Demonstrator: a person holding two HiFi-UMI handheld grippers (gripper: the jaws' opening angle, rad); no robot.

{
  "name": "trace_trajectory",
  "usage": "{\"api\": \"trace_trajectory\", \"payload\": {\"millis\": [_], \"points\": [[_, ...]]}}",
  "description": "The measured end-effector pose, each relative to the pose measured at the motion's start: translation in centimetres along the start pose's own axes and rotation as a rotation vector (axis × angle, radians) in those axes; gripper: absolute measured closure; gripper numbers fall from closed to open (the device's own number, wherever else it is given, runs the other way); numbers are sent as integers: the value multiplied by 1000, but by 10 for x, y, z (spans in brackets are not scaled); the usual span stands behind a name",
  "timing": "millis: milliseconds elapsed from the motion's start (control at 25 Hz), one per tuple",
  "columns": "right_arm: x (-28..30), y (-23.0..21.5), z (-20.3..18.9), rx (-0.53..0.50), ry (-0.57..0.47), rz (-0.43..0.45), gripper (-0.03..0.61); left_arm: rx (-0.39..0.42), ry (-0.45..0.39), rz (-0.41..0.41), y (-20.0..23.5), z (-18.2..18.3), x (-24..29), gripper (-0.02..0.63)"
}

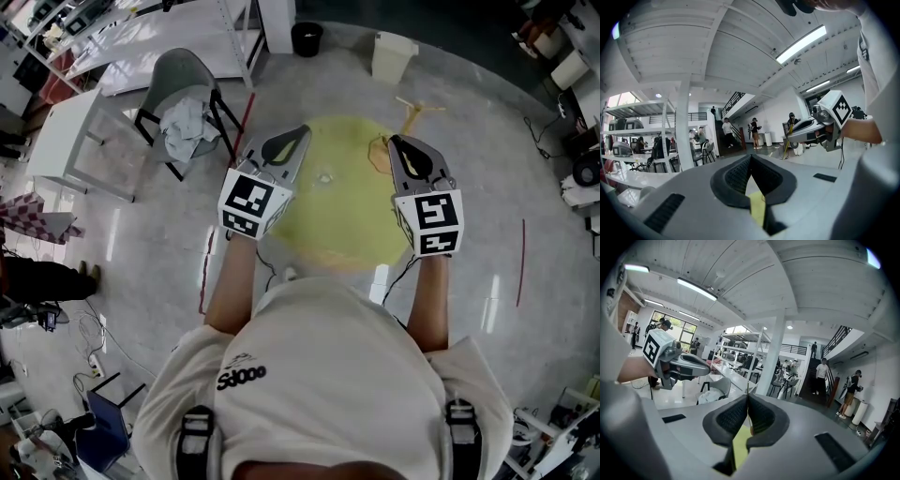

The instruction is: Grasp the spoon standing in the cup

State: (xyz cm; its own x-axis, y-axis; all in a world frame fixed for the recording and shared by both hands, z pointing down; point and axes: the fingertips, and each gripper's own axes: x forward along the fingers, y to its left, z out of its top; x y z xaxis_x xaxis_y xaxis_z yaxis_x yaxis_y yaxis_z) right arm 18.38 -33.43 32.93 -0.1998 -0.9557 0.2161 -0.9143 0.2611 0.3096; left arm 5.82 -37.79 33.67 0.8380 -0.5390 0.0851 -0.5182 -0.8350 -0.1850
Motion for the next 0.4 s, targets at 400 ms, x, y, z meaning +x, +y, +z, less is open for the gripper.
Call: {"api": "trace_trajectory", "payload": {"millis": [400], "points": [[7, -1, -9, 12, 1, 9, 552, -5, 12, -9, -3, -9, 4, 586]]}}
